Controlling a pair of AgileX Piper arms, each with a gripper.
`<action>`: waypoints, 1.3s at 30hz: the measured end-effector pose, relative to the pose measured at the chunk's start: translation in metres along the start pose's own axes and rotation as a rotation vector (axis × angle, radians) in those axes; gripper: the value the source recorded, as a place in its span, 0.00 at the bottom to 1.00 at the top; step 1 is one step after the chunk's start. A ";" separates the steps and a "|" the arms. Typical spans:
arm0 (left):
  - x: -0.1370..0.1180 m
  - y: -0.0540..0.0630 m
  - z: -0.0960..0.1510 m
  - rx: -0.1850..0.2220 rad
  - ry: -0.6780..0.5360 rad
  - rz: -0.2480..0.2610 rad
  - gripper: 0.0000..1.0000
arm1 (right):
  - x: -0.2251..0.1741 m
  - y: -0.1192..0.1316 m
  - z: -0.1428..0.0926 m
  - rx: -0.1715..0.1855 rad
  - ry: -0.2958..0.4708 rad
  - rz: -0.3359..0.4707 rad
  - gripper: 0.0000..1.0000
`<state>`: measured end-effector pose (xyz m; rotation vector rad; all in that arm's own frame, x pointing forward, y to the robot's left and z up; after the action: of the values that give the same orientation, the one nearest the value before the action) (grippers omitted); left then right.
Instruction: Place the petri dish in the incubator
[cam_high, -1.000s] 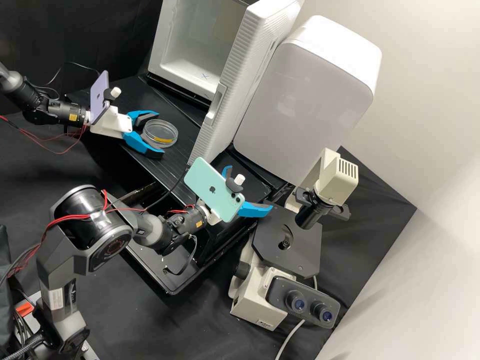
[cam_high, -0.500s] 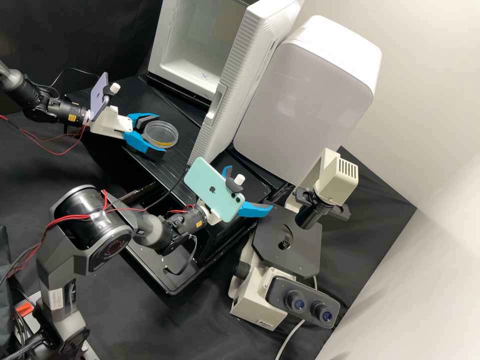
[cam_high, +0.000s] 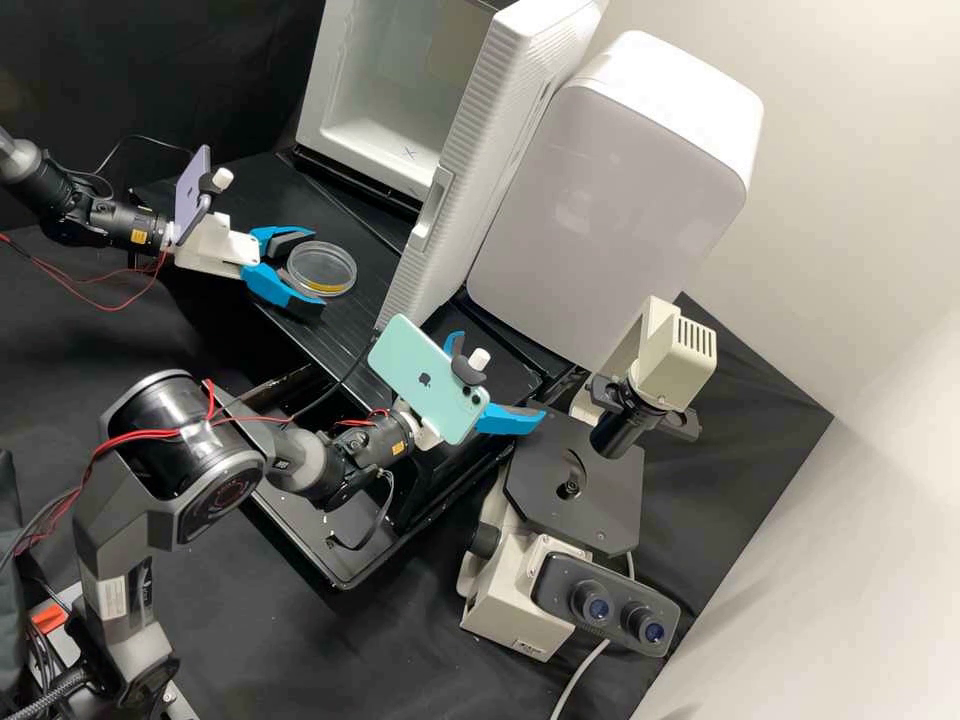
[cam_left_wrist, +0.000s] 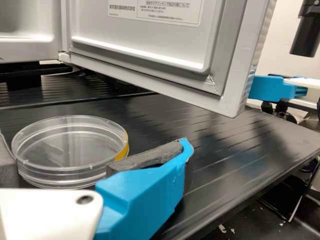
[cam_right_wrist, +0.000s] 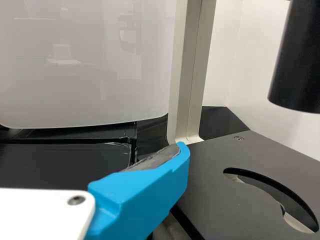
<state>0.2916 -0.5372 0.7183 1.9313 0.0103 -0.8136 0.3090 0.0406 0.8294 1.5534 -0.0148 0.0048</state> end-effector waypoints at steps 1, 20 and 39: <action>0.000 0.000 0.000 0.002 0.000 0.000 1.00 | 0.000 0.000 0.000 0.000 0.000 0.000 1.00; 0.000 0.001 -0.003 0.021 0.028 0.018 1.00 | 0.000 0.000 0.000 0.000 0.000 0.000 1.00; 0.003 -0.002 -0.008 0.084 0.085 0.030 1.00 | 0.000 0.000 0.000 0.000 0.000 0.000 1.00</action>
<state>0.2977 -0.5305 0.7176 2.0391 -0.0018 -0.7214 0.3090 0.0406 0.8294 1.5534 -0.0148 0.0048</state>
